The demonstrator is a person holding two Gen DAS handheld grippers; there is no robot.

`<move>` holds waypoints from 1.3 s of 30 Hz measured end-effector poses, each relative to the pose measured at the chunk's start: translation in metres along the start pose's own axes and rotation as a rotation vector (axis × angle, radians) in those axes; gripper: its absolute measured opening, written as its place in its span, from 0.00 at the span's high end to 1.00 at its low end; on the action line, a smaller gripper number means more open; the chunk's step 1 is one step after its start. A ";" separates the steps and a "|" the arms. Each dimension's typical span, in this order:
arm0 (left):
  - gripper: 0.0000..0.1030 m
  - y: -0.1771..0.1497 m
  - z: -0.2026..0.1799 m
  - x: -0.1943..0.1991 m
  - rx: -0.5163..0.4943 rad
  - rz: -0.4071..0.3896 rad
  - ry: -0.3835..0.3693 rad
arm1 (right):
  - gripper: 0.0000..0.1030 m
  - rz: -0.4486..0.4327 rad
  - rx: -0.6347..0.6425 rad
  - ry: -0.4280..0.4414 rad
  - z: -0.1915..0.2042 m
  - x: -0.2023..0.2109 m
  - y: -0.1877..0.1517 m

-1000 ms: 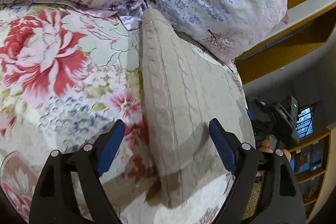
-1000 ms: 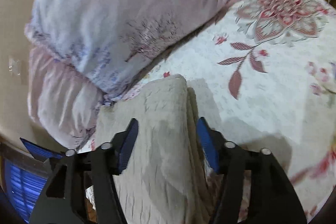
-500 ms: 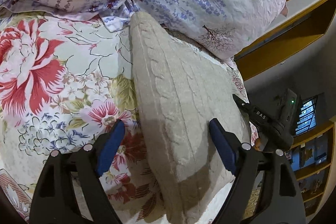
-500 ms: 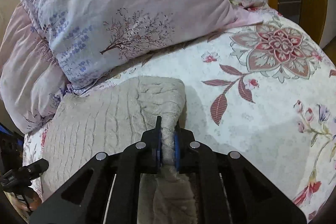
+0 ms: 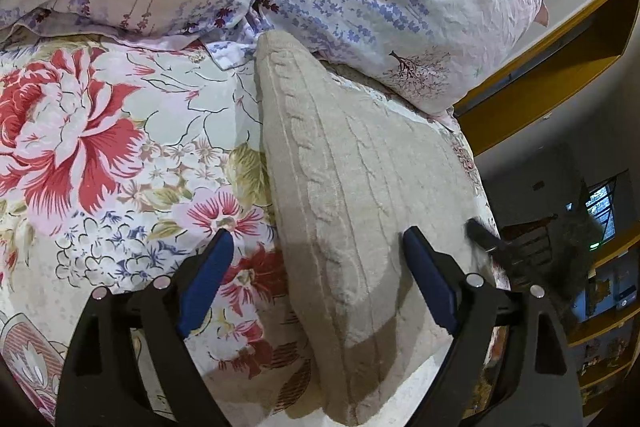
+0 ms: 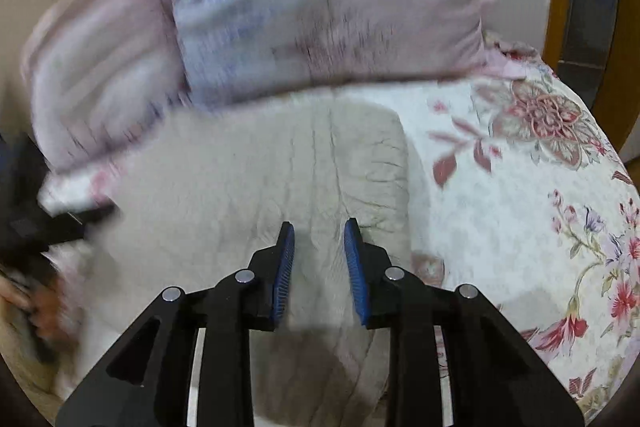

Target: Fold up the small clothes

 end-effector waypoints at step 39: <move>0.13 0.006 -0.014 -0.034 -0.043 0.045 -0.049 | 0.34 0.157 -0.491 0.283 -0.055 -0.014 0.012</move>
Point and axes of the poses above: each gripper's, at about its wrist camera, not at the fingertips, and x roughly against the way its jaws point, z to its left, y to its top, the point moved 10 cm from there along -x, roughly the way its jaws point, and after that the axes turned 7 degrees about -x, right-handed, at the moved point
